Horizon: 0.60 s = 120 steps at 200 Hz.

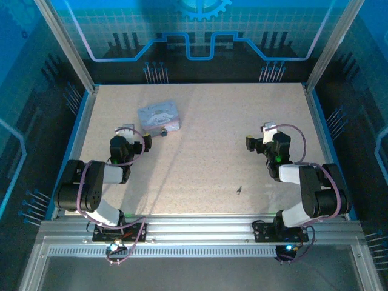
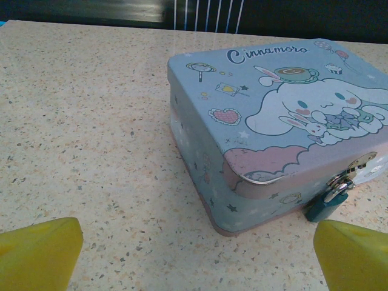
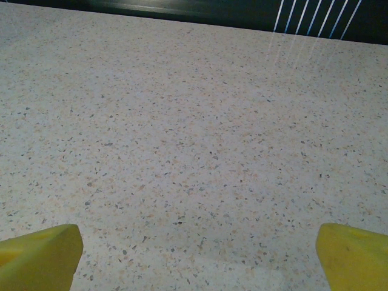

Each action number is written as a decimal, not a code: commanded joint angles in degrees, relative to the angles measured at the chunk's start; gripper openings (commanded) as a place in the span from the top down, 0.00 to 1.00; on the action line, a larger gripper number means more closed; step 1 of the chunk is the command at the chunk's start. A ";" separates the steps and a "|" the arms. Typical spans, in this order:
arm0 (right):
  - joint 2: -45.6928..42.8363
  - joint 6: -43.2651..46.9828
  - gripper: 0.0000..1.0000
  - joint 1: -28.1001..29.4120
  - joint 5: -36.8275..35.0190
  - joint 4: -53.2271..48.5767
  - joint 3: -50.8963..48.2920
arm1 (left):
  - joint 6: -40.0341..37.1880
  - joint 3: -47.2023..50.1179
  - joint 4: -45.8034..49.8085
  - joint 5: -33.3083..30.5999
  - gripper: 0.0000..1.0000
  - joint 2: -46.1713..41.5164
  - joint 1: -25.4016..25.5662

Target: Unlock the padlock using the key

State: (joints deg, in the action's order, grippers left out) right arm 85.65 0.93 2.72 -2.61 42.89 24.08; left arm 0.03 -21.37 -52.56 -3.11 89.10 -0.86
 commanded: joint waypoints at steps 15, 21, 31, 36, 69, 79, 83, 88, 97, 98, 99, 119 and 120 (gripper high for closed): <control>0.57 -0.38 0.00 0.67 -0.74 0.26 0.67 | 0.22 -0.74 0.20 1.47 0.01 -0.23 0.25; 0.57 -0.44 0.00 0.67 -0.70 0.26 0.71 | 0.19 -0.74 0.25 1.47 0.01 -0.19 0.26; 0.57 -0.40 0.00 0.62 -0.73 0.22 0.71 | 0.23 -0.86 0.44 1.38 0.01 -0.24 0.22; 0.59 -0.43 0.00 0.62 -0.71 0.26 0.71 | 0.27 -0.79 0.44 1.36 0.01 -0.24 0.26; -0.04 -0.82 0.00 0.64 -1.85 -0.55 0.97 | 1.17 2.44 -5.46 -1.26 0.01 -0.73 0.32; -1.39 -1.25 0.00 0.65 -2.68 -2.16 1.32 | 0.90 3.59 -6.59 -1.24 0.01 -1.91 0.44; -1.87 -1.34 0.00 0.66 -2.81 -2.80 1.51 | 0.93 3.98 -6.61 -1.48 0.01 -2.75 0.41; -2.73 -1.34 0.00 0.65 -3.00 -4.27 1.90 | 0.94 4.44 -6.47 -1.69 0.01 -3.86 0.51; -4.46 -1.37 0.00 0.62 -3.44 -7.41 2.73 | 1.02 4.93 -5.36 -2.02 0.01 -6.14 0.51; -4.63 -1.33 0.00 0.62 -3.40 -7.66 2.78 | 1.02 4.93 -5.05 -2.09 0.01 -6.49 0.51; -4.79 -1.30 0.00 0.62 -3.43 -8.01 2.84 | 1.02 4.93 -4.81 -2.12 0.01 -6.75 0.51; -8.12 -1.77 0.00 0.77 -3.52 -11.78 3.55 | 1.02 4.19 1.84 -2.32 0.01 -12.83 0.60; -8.26 -1.79 0.00 0.78 -3.58 -12.04 3.67 | 1.02 4.12 2.24 -2.41 0.01 -13.13 0.64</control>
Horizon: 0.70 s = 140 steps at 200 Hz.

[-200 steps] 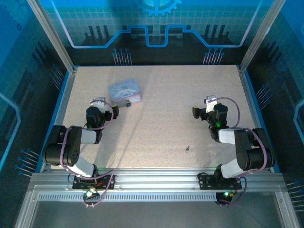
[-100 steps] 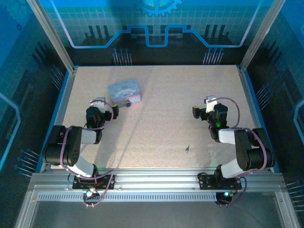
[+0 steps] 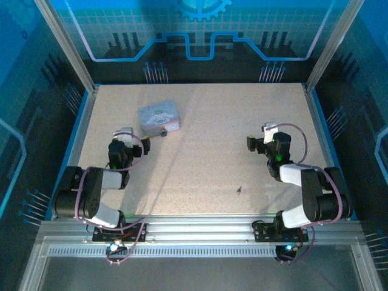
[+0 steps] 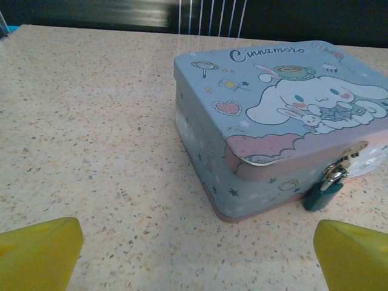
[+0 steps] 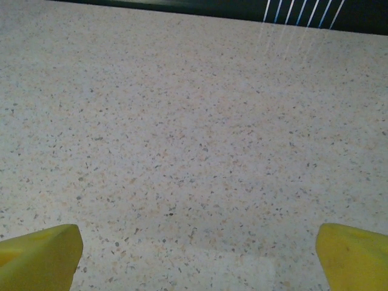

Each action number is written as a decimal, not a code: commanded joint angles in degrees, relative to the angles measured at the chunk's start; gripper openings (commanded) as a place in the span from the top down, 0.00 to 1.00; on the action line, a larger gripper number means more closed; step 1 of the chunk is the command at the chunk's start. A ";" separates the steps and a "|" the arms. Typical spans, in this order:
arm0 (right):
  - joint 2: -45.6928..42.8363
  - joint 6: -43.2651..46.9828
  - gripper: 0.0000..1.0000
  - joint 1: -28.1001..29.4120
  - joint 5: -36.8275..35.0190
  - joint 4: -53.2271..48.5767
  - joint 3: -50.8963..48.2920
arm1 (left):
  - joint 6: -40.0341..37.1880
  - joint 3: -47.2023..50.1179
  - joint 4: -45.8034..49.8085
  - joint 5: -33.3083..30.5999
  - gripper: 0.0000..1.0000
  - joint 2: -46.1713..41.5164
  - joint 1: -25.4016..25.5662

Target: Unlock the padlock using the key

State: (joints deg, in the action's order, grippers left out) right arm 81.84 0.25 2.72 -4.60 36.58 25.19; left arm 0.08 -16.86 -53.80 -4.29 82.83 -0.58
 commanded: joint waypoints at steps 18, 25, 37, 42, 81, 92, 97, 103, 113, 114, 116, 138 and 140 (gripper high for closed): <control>-7.66 -3.28 0.00 0.95 -3.10 -12.45 4.68 | 3.98 -3.03 14.77 -2.25 0.01 -13.59 0.45; -8.92 -4.33 0.00 1.04 -2.90 -16.21 6.11 | 6.79 -5.14 21.45 -2.82 0.01 -16.08 0.49; -10.73 -6.33 0.00 1.38 -2.67 -22.64 8.54 | 12.70 -9.30 32.99 -3.57 0.01 -19.31 0.40; -11.65 -8.26 0.00 1.65 -2.74 -26.80 10.07 | 15.62 -10.98 36.94 -3.17 0.01 -20.19 0.36; -15.46 -21.51 0.00 4.73 1.60 -50.57 18.51 | 35.04 -14.44 49.49 6.65 0.01 -23.83 2.66; -16.36 -24.33 0.00 6.49 1.92 -54.03 18.67 | 38.02 -14.49 50.16 8.05 0.01 -23.77 5.31; -16.80 -25.44 0.00 7.36 1.79 -55.40 18.71 | 38.73 -14.87 50.81 8.24 0.01 -23.61 6.71; -17.39 -26.63 0.00 8.41 1.47 -57.24 18.63 | 39.51 -15.61 52.03 8.13 0.01 -23.38 8.51; -18.06 -27.80 0.00 10.08 1.30 -59.66 18.30 | 40.26 -16.78 53.71 8.20 0.01 -22.94 11.36; -18.13 -27.91 0.00 10.27 1.32 -59.98 18.27 | 40.30 -16.88 53.80 8.18 0.01 -22.91 11.73; -18.30 -28.04 0.00 10.57 1.28 -60.42 18.24 | 40.34 -17.10 54.02 8.10 0.01 -22.83 12.33; -20.11 -28.32 0.00 13.30 0.39 -65.12 18.04 | 40.70 -18.92 56.68 6.81 0.01 -22.56 18.89; -20.31 -28.34 0.00 13.57 0.45 -65.55 17.94 | 40.79 -19.02 56.85 6.59 0.01 -22.61 19.48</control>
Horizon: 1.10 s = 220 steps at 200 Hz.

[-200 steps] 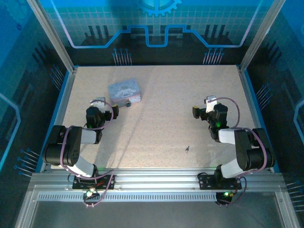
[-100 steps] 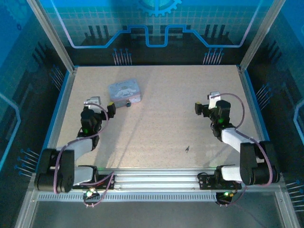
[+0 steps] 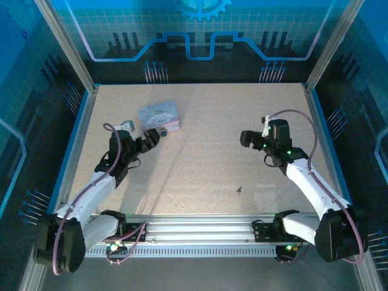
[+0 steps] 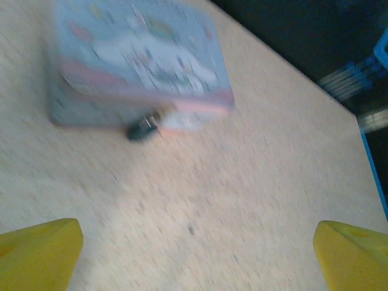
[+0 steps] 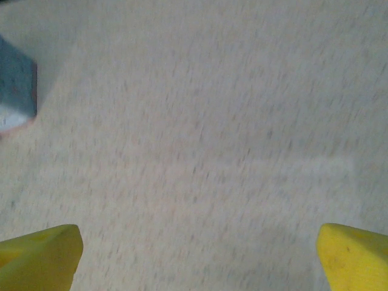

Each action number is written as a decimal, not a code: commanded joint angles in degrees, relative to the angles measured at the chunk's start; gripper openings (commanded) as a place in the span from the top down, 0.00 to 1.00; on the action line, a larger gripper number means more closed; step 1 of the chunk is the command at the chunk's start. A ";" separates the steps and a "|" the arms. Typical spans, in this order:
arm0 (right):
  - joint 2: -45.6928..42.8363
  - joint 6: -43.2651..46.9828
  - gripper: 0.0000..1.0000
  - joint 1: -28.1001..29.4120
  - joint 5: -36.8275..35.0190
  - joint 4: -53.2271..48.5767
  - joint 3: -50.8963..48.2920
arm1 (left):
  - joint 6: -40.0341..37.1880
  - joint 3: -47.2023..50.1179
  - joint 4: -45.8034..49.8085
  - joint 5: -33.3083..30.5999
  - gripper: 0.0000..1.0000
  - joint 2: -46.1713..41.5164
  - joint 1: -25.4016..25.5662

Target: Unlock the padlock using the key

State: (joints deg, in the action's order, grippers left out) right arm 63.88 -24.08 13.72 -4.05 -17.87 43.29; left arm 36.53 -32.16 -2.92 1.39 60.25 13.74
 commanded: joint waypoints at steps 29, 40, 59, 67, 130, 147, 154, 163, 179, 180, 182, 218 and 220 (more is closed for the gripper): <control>-6.42 -5.64 0.01 4.84 0.88 -14.12 -3.01 | 6.71 -3.66 6.35 0.14 0.01 -0.65 11.09; -8.28 -6.36 0.03 5.49 1.44 -15.18 -4.28 | 7.51 -3.33 5.51 -0.24 0.01 -0.75 13.33; -11.28 -7.44 0.09 6.88 2.85 -17.28 -6.23 | 9.43 -2.59 3.50 -0.67 0.01 -0.23 16.88; -12.34 -8.20 0.12 7.77 2.98 -18.36 -6.98 | 10.27 -2.23 2.58 -0.66 0.01 0.23 18.28; -16.77 -19.15 0.27 18.33 4.32 -16.35 -16.83 | 14.00 -0.89 -4.79 -2.38 0.01 6.38 27.36; -15.96 -21.31 0.29 20.51 3.27 -14.44 -18.55 | 14.32 -1.17 -6.05 -2.40 0.01 8.65 28.64; -15.43 -21.74 0.29 21.10 2.51 -14.12 -18.84 | 14.57 -1.32 -6.58 -2.18 0.01 9.53 28.98; -14.68 -22.05 0.30 21.73 1.84 -13.67 -19.11 | 14.71 -1.46 -7.28 -2.18 0.01 10.48 29.37; -13.68 -22.32 0.30 22.20 1.34 -13.19 -19.21 | 14.84 -1.59 -8.39 -1.87 0.01 11.76 29.73; -13.64 -22.32 0.30 22.22 1.34 -13.22 -19.16 | 14.90 -1.59 -8.45 -1.85 0.01 11.83 29.75; -13.55 -22.31 0.30 22.23 1.27 -13.17 -19.13 | 15.00 -1.59 -8.60 -1.83 0.01 11.93 29.72; -13.16 -22.86 0.30 22.74 0.28 -12.94 -19.37 | 15.33 -1.26 -10.00 -1.48 0.01 13.40 29.81; -13.16 -22.92 0.30 22.75 0.30 -12.88 -19.49 | 15.32 -1.24 -10.00 -1.43 0.01 13.47 29.80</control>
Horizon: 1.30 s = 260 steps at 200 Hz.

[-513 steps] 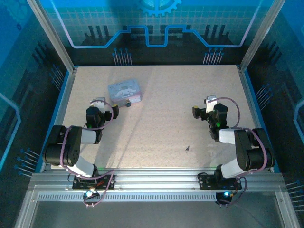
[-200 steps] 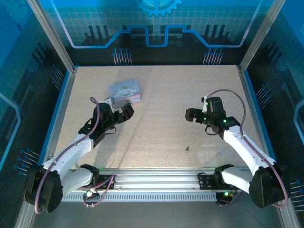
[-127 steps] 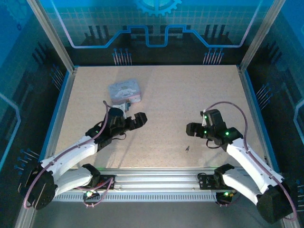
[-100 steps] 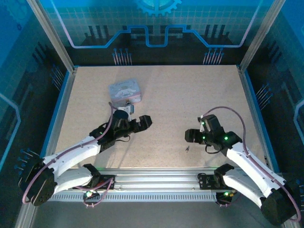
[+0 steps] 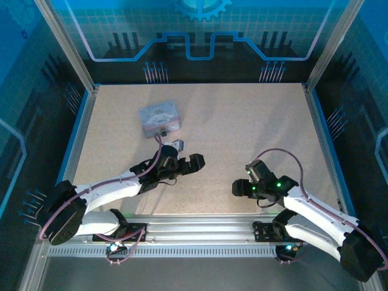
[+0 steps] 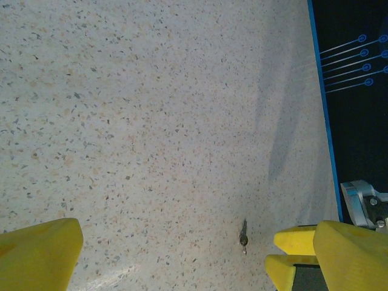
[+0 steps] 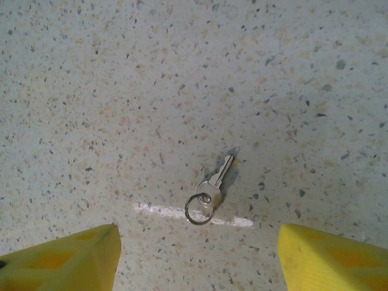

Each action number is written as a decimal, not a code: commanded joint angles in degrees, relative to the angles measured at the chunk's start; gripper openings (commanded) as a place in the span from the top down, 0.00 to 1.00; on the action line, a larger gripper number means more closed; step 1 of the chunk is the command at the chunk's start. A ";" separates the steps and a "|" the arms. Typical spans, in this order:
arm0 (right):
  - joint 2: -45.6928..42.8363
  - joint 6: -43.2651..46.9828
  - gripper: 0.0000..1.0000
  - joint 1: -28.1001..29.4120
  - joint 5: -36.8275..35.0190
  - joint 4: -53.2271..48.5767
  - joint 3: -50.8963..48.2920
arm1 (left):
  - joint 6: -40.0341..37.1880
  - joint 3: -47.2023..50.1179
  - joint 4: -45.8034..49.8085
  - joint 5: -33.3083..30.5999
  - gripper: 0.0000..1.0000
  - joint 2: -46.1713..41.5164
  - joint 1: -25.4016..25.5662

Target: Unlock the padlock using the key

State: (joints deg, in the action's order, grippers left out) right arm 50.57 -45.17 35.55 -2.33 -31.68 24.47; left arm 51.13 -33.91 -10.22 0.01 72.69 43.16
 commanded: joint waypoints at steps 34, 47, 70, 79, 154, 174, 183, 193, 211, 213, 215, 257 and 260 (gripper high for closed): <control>0.93 -2.69 0.29 1.03 -1.35 2.05 -1.66 | 0.64 0.31 -2.79 -0.10 0.01 1.32 0.40; 1.36 -2.69 0.29 1.10 -1.69 1.86 -1.55 | 0.59 0.19 -2.73 -0.05 0.01 1.45 0.37; 2.14 -2.73 0.29 1.17 -2.23 1.71 -1.60 | 0.68 0.16 -2.70 -0.10 0.01 1.66 0.40; 2.53 -2.73 0.29 1.18 -2.25 2.09 -1.53 | 0.72 0.12 -2.70 -0.08 0.01 1.71 0.40; 9.02 -2.71 0.34 2.48 -2.23 4.62 -0.06 | 0.57 0.20 -2.24 -0.21 0.01 1.67 0.43; 10.62 -2.47 0.37 2.83 -2.68 4.87 0.73 | 0.60 0.25 -2.21 -0.27 0.01 1.67 0.39; 11.27 -2.44 0.39 3.02 -2.75 4.99 1.00 | 0.56 0.25 -2.18 -0.18 0.01 1.67 0.36; 11.86 -2.45 0.42 3.25 -2.92 5.05 1.34 | 0.55 0.25 -2.23 -0.18 0.01 1.65 0.42; 12.74 -2.42 0.45 3.72 -3.24 4.81 2.23 | 0.42 0.33 -2.14 -0.19 0.01 1.59 0.37; 12.83 -2.46 0.45 3.80 -3.33 4.68 2.36 | 0.40 0.33 -2.17 -0.19 0.01 1.58 0.40; 12.88 -2.42 0.46 3.88 -3.44 4.61 2.45 | 0.38 0.34 -2.15 -0.14 0.01 1.58 0.38; 13.42 -2.25 0.47 5.72 -6.46 1.21 5.09 | 0.29 0.51 -2.09 -0.22 0.01 1.42 0.44; 13.50 -2.22 0.47 5.81 -6.53 1.07 5.22 | 0.29 0.51 -2.17 -0.27 0.01 1.41 0.37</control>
State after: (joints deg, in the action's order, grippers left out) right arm 63.61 -47.16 39.86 -7.73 -30.55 27.24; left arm 51.13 -33.91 -12.14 0.01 74.00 43.16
